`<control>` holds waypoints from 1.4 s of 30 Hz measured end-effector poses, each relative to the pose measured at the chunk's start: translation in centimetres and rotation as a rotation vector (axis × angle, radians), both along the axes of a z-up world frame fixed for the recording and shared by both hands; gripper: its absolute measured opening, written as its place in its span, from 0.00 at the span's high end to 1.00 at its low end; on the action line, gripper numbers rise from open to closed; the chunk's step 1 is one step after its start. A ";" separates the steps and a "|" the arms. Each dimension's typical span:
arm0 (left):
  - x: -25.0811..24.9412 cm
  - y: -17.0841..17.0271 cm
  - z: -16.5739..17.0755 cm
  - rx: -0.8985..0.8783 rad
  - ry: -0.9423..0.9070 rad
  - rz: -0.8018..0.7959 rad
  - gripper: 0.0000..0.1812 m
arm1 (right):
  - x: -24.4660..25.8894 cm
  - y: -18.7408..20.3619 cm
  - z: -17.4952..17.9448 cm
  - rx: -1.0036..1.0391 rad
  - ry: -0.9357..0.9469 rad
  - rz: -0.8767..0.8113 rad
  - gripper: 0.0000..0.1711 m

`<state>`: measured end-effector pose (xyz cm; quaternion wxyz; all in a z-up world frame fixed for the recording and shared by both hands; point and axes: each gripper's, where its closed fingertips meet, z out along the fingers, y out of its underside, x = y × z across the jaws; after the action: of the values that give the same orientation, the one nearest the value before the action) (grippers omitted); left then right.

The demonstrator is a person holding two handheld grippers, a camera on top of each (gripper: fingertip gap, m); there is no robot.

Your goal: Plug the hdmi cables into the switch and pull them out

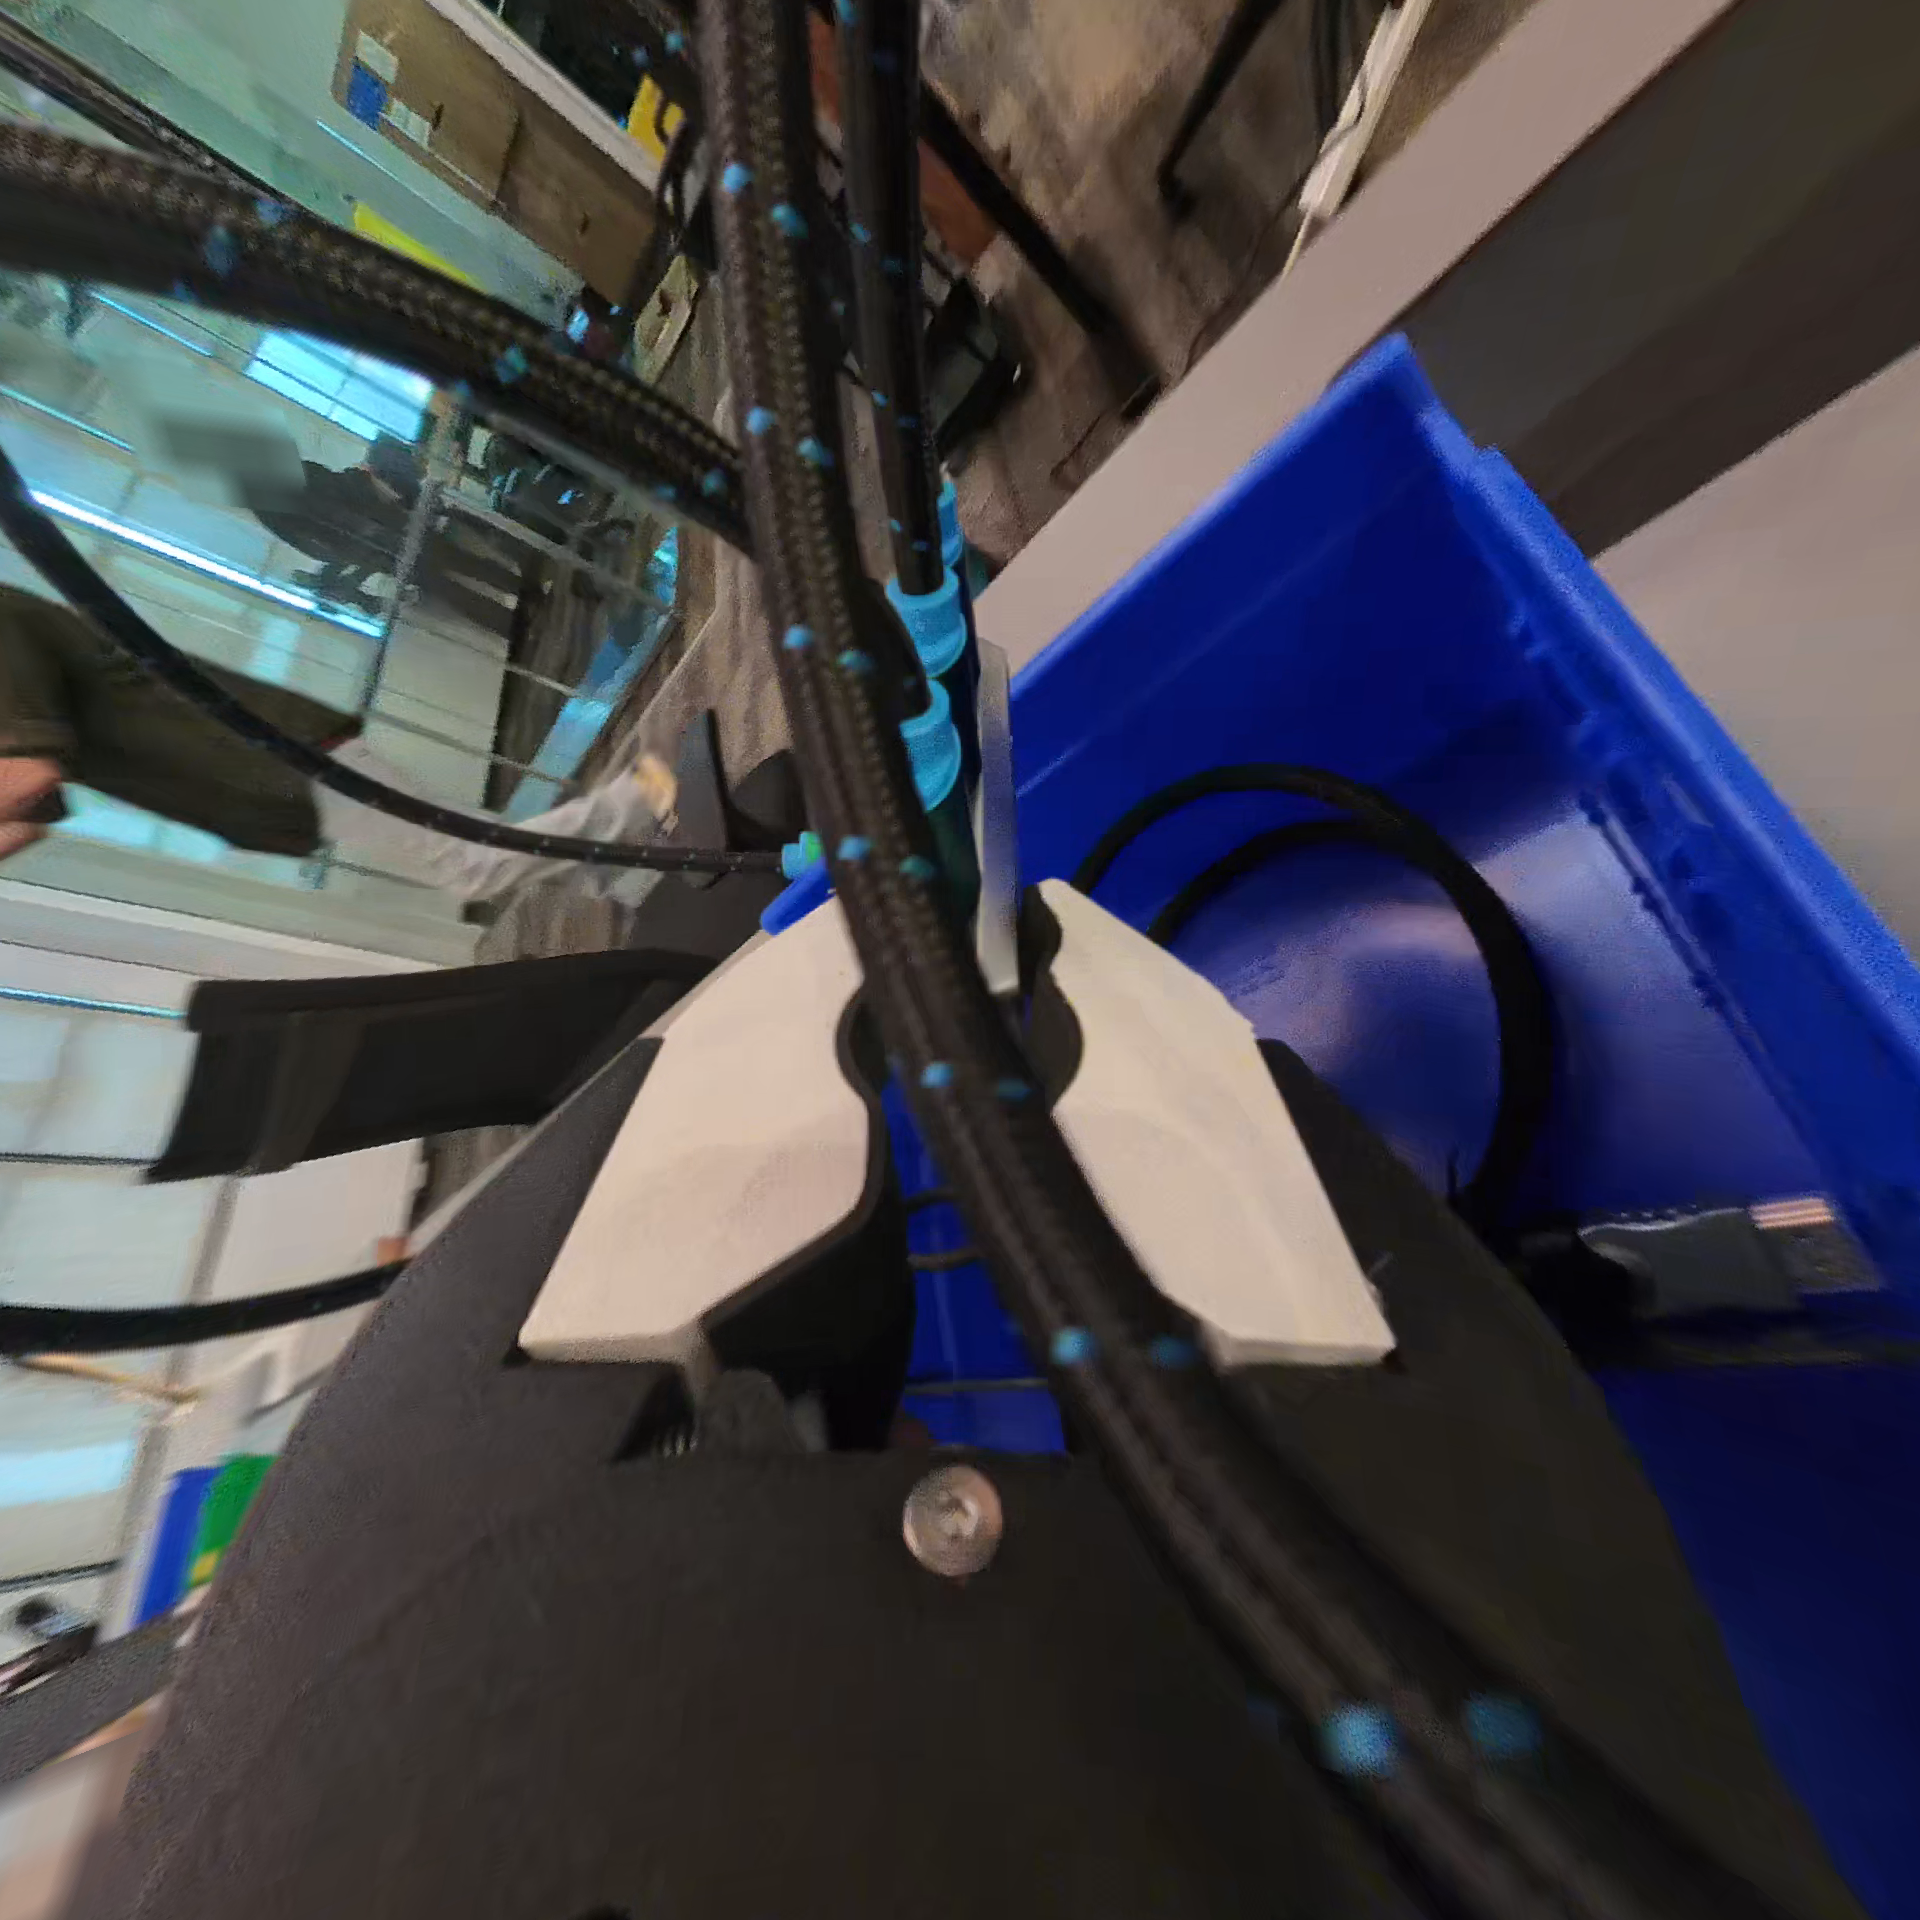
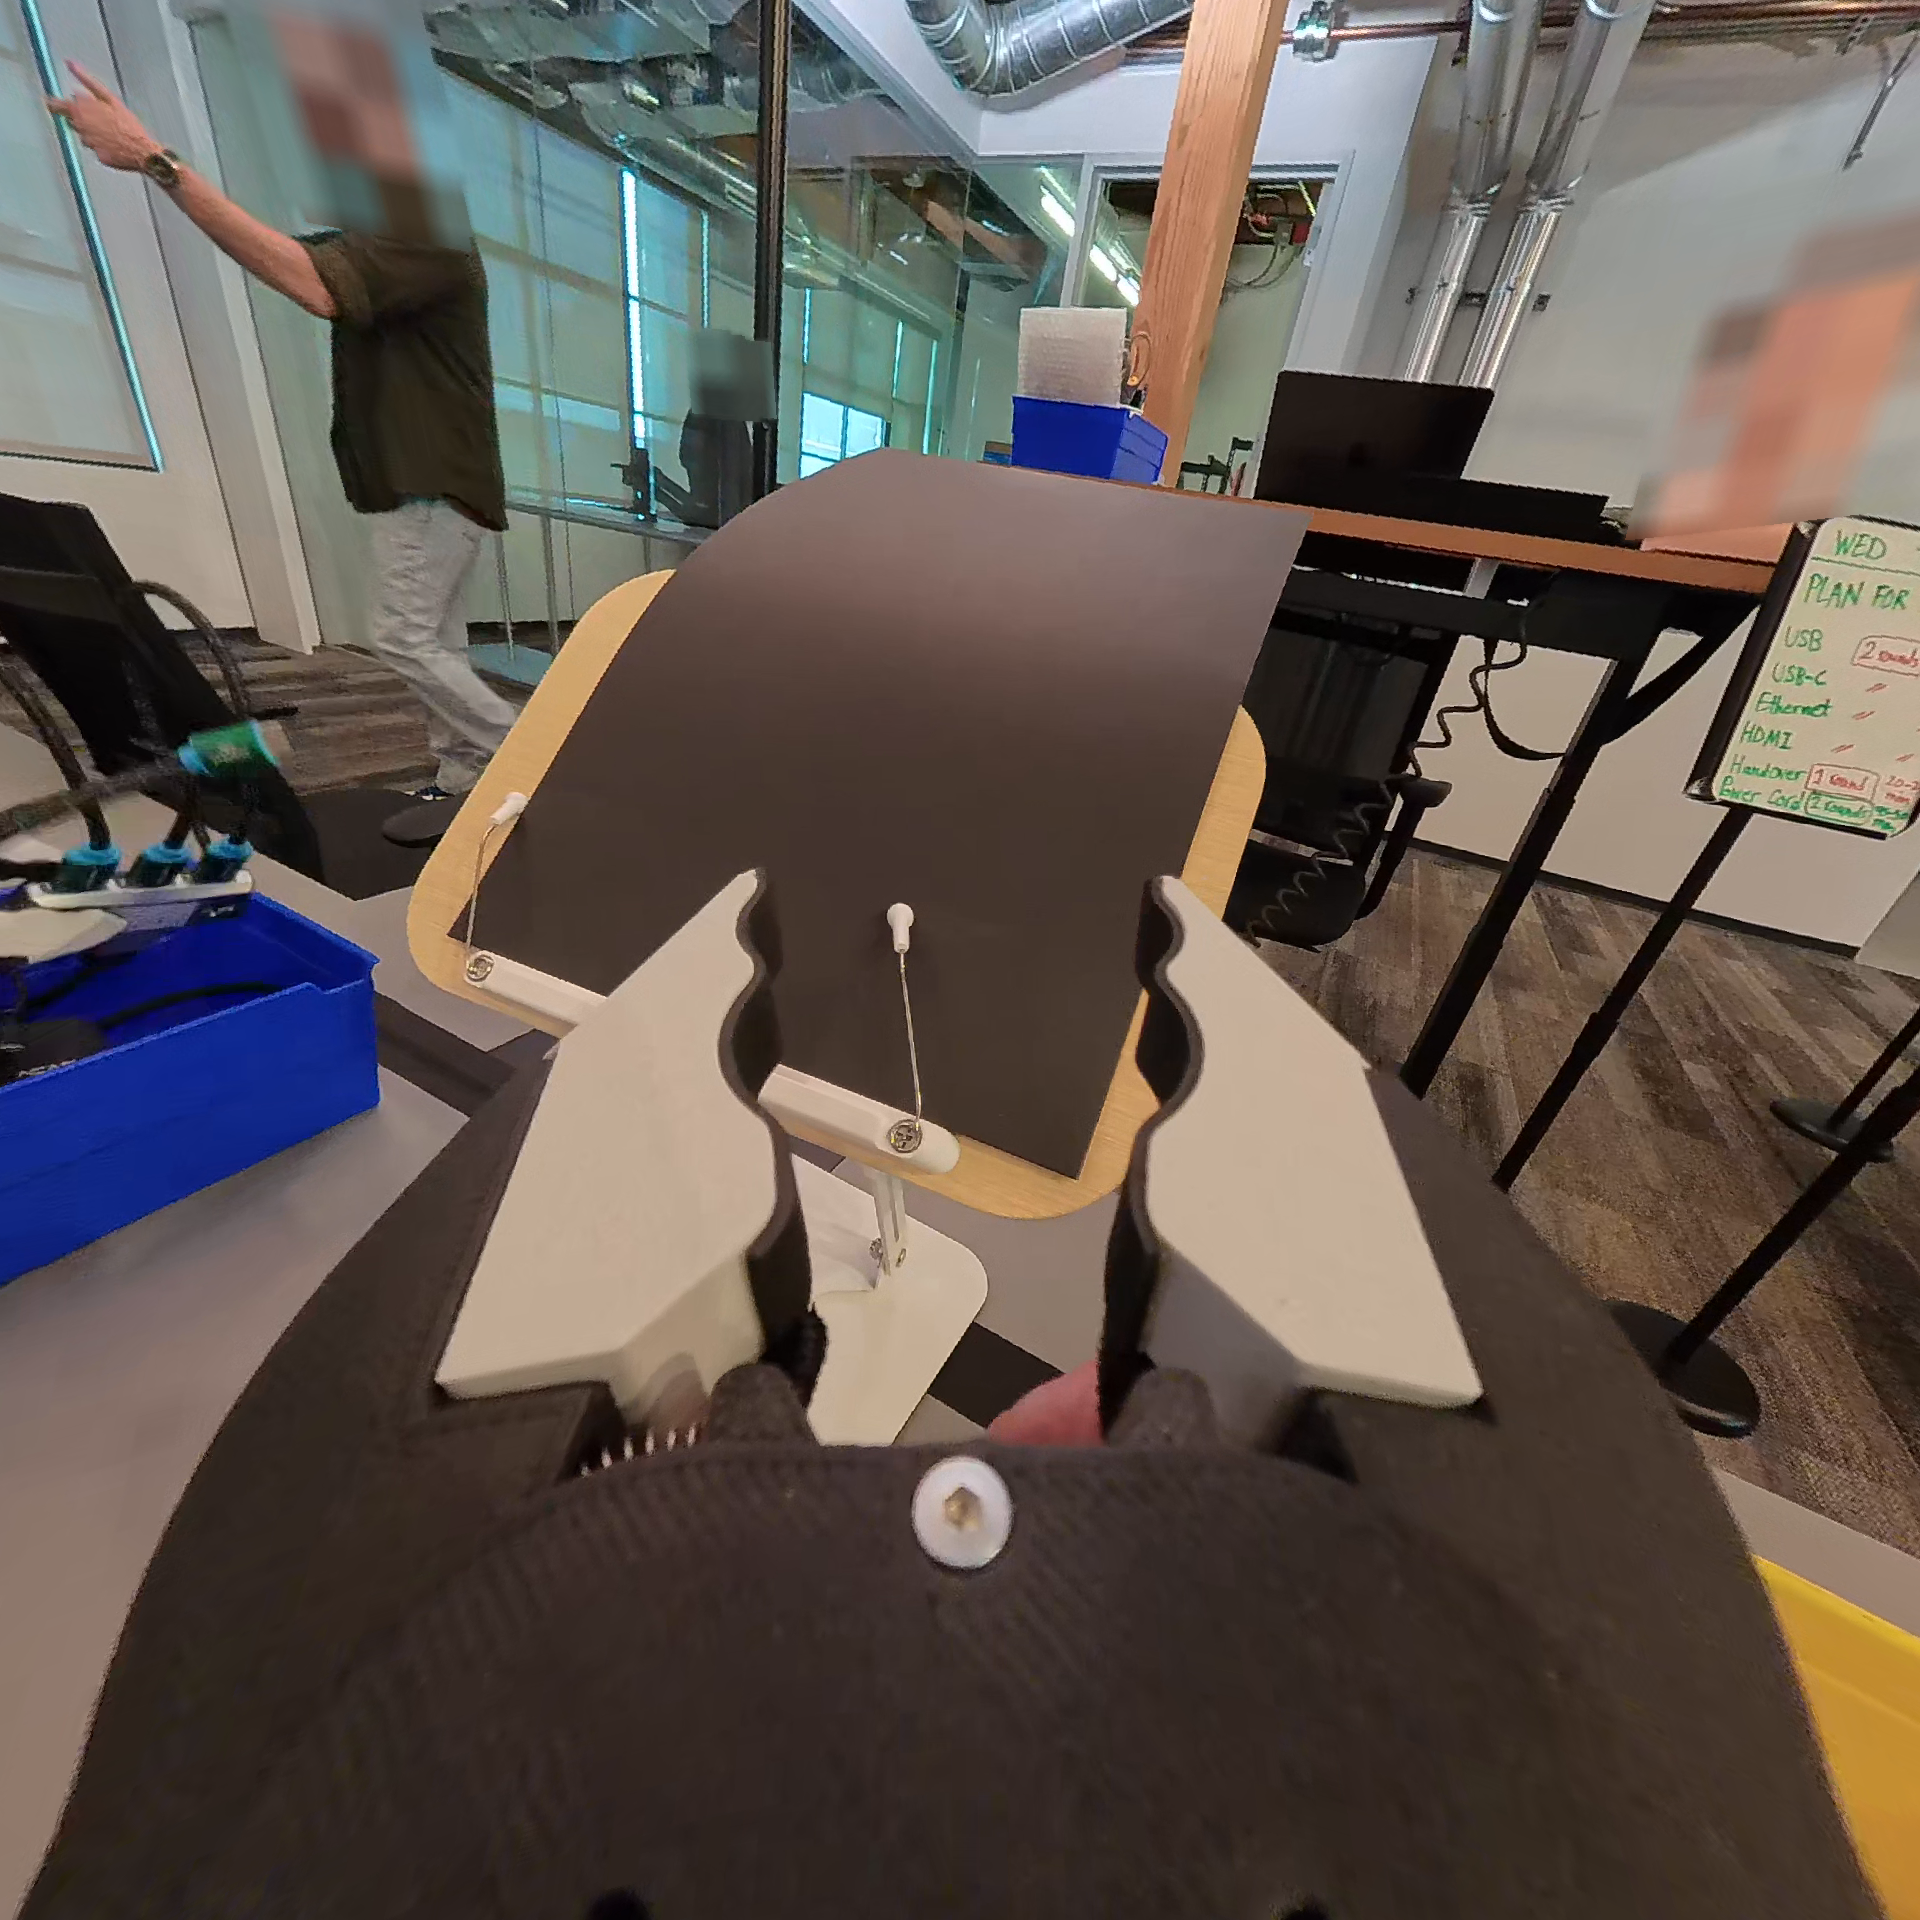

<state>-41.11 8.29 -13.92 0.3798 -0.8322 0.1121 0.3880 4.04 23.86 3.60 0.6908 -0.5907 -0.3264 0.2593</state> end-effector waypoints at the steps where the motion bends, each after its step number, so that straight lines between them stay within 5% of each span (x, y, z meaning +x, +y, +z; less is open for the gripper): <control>1: -0.1 -0.3 0.4 0.019 -0.036 -0.004 0.88 | -0.1 0.0 0.0 -0.002 0.001 0.004 0.61; 12: -1.8 -2.4 4.6 0.287 -0.365 -0.065 0.88 | -0.5 -0.3 -0.2 -0.022 0.010 0.046 0.63; 23: -1.2 -3.6 11.5 0.338 -0.150 -0.113 0.88 | -1.3 -1.0 -0.3 -0.014 -0.004 0.093 0.63; 42: 2.5 -4.3 25.4 0.489 -0.058 -0.199 0.88 | -0.2 -0.9 0.5 -0.011 0.026 0.085 0.63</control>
<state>-38.60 3.98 11.44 0.6090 -0.7114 0.0850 0.3402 3.87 22.94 4.11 0.6801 -0.5767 -0.3407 0.2978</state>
